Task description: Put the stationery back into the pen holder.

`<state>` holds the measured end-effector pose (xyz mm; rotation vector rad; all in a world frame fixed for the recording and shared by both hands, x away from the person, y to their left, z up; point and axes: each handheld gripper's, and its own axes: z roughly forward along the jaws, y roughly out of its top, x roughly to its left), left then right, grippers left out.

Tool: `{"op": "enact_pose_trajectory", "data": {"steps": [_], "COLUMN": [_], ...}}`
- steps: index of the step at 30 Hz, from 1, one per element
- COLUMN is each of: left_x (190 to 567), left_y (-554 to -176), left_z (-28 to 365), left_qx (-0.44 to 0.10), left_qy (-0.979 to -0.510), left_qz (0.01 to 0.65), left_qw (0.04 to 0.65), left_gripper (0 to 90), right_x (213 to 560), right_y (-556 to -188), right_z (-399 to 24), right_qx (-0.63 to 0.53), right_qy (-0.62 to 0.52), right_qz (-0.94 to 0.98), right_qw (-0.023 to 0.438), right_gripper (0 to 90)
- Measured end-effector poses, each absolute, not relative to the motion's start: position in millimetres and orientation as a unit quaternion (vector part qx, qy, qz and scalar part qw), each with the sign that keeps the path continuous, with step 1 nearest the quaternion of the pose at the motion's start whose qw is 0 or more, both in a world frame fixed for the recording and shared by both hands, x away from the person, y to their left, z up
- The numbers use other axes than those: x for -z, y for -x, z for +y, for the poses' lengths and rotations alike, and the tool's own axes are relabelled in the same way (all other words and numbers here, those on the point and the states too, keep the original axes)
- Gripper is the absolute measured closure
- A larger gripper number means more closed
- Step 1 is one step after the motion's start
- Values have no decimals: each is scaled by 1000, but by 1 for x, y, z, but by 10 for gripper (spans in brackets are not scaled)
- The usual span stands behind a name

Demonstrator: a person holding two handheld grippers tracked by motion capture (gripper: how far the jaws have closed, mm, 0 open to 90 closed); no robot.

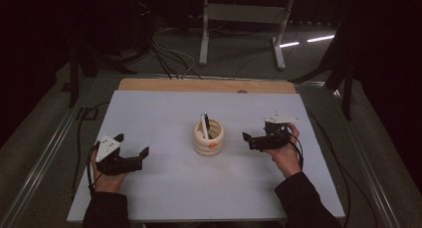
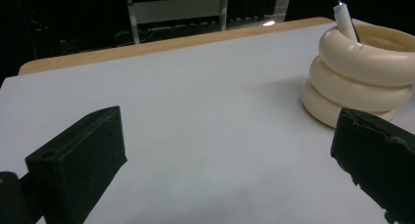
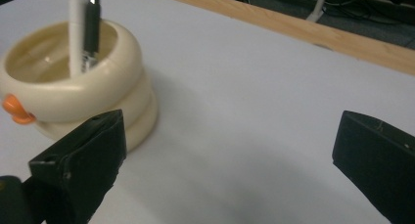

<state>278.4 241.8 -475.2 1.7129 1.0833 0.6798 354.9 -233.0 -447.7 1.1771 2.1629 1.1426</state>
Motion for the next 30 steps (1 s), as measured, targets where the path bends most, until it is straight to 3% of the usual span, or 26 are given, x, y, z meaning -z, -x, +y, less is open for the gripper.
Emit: {"op": "enact_pose_trajectory", "data": {"steps": [30], "left_x": [470], "left_y": [-275], "left_z": [248], "left_qx": [-293], "left_qy": [-689], "left_qz": [447], "left_qw": [490], "left_gripper": [2], "right_x": [480], "right_y": [-300], "right_z": [-295], "right_qx": [-448], "right_qy": [-445], "right_qz": [733], "right_qw": [252], "right_gripper": [11]}}
